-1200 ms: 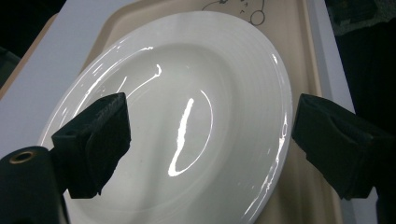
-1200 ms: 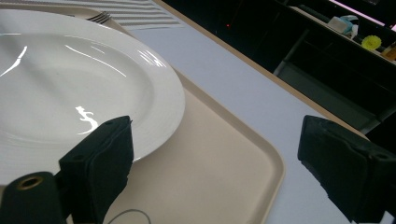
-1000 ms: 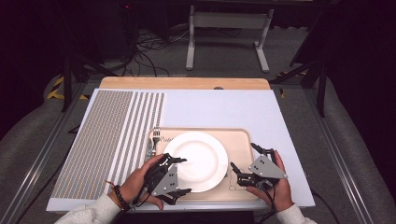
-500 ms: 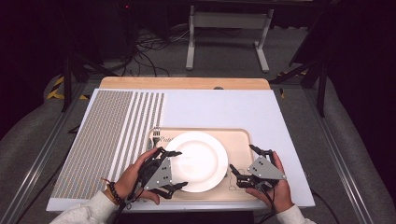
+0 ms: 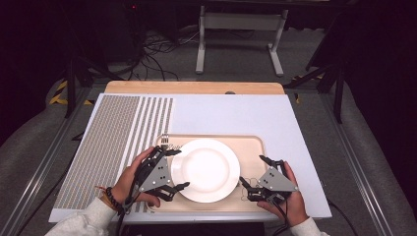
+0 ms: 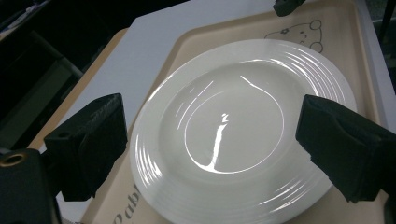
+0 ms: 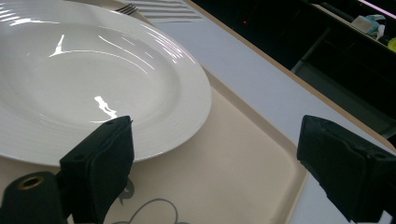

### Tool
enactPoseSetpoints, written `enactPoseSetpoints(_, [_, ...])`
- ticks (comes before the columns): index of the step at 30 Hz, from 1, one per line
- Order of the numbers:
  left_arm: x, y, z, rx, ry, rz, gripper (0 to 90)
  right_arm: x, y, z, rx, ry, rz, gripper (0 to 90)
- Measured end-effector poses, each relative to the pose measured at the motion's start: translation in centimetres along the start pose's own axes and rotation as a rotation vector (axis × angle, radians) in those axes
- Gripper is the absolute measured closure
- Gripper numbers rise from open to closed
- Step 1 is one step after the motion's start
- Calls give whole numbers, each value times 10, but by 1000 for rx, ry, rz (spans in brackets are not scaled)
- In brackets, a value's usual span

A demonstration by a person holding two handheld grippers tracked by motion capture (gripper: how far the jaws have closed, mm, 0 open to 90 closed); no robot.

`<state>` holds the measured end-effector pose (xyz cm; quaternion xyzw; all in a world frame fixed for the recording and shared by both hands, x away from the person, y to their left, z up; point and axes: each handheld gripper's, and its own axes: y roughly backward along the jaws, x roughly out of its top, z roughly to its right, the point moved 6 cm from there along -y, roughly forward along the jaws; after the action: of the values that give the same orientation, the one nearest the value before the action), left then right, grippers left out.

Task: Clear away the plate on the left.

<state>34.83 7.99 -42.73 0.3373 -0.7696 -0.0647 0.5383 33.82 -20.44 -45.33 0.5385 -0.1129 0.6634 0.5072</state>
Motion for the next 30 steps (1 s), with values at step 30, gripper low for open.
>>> enactPoseSetpoints(30, [-48,36,-27,95,52,-45,63,2,0,-6,12,3,-1,121])
